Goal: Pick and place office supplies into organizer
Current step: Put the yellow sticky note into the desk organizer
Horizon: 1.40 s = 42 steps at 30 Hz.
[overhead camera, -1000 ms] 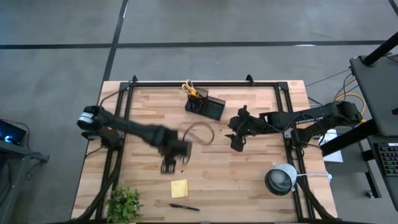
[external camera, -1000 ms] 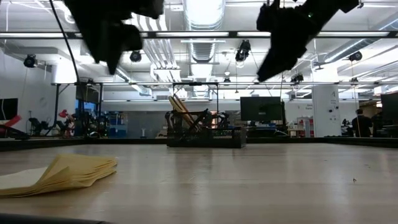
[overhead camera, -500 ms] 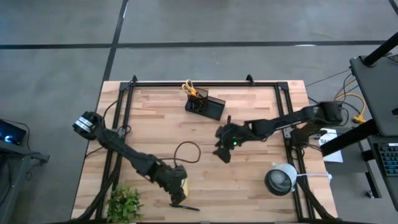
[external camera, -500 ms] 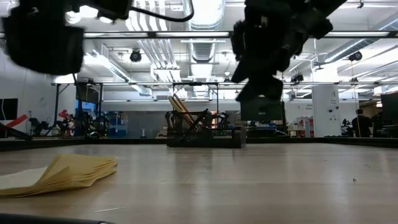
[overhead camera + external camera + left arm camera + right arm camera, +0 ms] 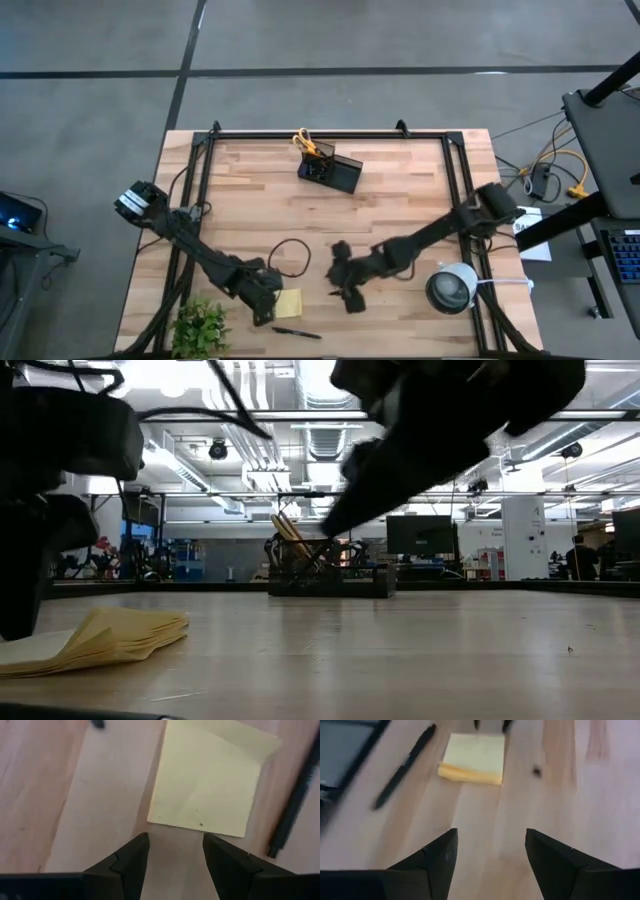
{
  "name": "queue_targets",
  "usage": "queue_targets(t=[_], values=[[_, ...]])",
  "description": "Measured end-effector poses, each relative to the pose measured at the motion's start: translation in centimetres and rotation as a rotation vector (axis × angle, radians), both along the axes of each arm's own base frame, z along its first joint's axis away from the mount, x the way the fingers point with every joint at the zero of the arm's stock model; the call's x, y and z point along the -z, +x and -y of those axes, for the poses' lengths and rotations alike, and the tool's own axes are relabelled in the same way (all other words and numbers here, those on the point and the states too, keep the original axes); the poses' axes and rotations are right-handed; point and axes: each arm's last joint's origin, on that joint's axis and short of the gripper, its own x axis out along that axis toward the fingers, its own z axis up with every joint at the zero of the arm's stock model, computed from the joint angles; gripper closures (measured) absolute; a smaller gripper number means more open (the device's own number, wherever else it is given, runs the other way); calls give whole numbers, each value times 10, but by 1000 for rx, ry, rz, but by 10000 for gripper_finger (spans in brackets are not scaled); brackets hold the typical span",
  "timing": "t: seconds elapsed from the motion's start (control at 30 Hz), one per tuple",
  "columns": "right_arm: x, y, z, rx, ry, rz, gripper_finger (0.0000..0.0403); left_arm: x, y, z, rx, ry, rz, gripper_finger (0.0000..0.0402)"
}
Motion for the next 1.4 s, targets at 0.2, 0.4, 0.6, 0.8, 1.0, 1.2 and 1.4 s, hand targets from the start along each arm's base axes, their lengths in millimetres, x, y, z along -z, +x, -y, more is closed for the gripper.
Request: queue_targets(t=[0.2,0.4,0.6,0.8,1.0,1.2,1.4], values=[[23,32,-37,-200,-281,24,184,10,-4,-3,35,-14,56,224],[29,56,-55,-223,-440,-50,184,7,0,0,33,-40,86,224],[20,69,-60,-238,-493,-11,184,2,2,5,37,-54,121,224],[23,68,-60,-283,-533,-4,184,12,9,8,5,-29,181,224],[35,61,-57,-348,-575,-37,184,23,17,13,-1,-42,217,224],[41,56,-55,-416,-617,-36,184,30,20,11,-18,-36,216,224],[40,61,-59,-481,-594,52,184,30,27,2,-70,-13,241,224]])
